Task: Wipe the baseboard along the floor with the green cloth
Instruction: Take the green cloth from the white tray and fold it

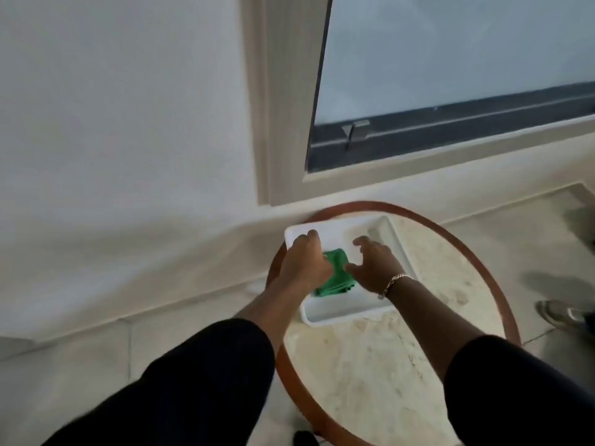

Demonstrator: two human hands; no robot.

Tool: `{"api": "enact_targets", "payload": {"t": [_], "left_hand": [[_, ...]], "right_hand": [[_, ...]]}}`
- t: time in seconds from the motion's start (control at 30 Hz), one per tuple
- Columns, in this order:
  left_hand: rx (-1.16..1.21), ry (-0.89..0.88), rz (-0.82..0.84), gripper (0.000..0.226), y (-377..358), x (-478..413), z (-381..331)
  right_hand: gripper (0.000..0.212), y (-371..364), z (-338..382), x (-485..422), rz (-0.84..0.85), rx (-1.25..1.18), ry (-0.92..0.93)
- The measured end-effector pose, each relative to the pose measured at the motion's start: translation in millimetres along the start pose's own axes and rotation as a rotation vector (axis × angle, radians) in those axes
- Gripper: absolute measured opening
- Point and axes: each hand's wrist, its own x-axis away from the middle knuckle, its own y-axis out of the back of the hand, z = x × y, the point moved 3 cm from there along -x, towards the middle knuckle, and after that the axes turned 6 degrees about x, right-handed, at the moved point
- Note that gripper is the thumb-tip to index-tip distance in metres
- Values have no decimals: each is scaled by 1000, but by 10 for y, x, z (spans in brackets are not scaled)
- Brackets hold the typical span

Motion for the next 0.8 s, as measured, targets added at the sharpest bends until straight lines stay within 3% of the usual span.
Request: {"api": "enact_targets", "payload": {"t": [0.13, 0.23, 0.37, 0.53, 0.8], "left_hand": [[91, 242, 73, 60, -595, -316, 276], [86, 308, 10, 73, -911, -506, 460], [199, 307, -188, 64, -1063, -613, 595], [457, 195, -265, 57, -926, -477, 596], [845, 18, -495, 43, -81, 341, 1000]], "right_hand": [[51, -618, -229, -201, 20, -82, -130], [54, -950, -351, -351, 8, -174, -190], [56, -1173, -453, -401, -55, -273, -248], [44, -1018, -410, -271, -157, -431, -255], [45, -741, 535, 544, -399, -507, -58]]}}
